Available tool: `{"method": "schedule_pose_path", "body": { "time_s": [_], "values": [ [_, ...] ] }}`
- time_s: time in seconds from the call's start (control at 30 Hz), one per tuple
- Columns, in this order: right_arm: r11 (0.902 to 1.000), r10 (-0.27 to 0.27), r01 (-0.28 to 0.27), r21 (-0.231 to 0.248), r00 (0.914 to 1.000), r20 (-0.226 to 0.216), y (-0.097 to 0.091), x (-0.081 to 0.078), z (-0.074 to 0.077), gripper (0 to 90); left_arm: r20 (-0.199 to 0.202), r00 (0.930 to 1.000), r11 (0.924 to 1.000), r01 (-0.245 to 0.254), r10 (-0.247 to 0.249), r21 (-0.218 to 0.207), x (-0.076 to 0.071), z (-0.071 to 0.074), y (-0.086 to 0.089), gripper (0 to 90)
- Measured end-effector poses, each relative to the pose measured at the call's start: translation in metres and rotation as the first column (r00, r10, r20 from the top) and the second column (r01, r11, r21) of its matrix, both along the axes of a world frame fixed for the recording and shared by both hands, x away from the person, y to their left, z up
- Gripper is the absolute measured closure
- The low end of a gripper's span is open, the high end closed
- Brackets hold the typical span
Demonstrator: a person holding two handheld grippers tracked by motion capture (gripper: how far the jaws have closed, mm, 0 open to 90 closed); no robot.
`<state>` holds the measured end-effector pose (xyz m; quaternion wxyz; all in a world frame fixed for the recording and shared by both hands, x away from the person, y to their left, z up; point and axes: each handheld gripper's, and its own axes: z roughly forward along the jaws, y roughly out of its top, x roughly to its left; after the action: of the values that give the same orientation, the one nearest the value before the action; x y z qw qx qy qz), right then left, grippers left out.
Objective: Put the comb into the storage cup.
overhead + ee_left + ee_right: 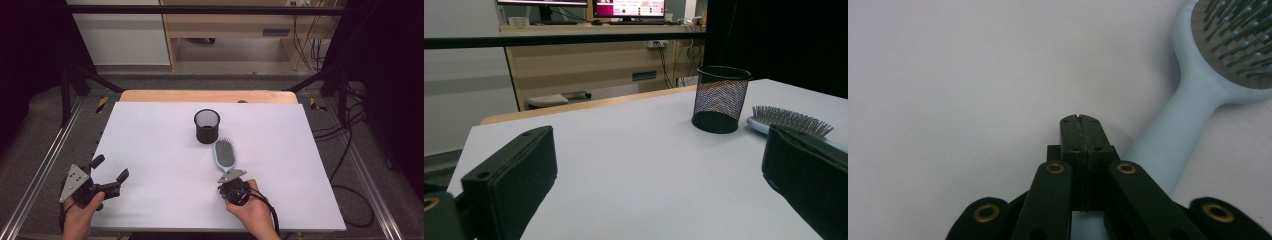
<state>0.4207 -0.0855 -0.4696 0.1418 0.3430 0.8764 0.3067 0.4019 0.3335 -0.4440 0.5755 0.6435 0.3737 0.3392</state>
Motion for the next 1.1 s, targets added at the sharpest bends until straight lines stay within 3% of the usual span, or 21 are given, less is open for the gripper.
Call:
{"method": "schedule_pose_path", "body": {
  "time_s": [1.1],
  "values": [
    [0.9991, -0.04, 0.04, -0.016, 0.9991, 0.013, -0.044, 0.004, 0.002, 90.0, -0.005, 1.0, 1.0, -0.001, 0.001, 0.003, 0.001, -0.001, 0.001, 1.2]
  ]
}}
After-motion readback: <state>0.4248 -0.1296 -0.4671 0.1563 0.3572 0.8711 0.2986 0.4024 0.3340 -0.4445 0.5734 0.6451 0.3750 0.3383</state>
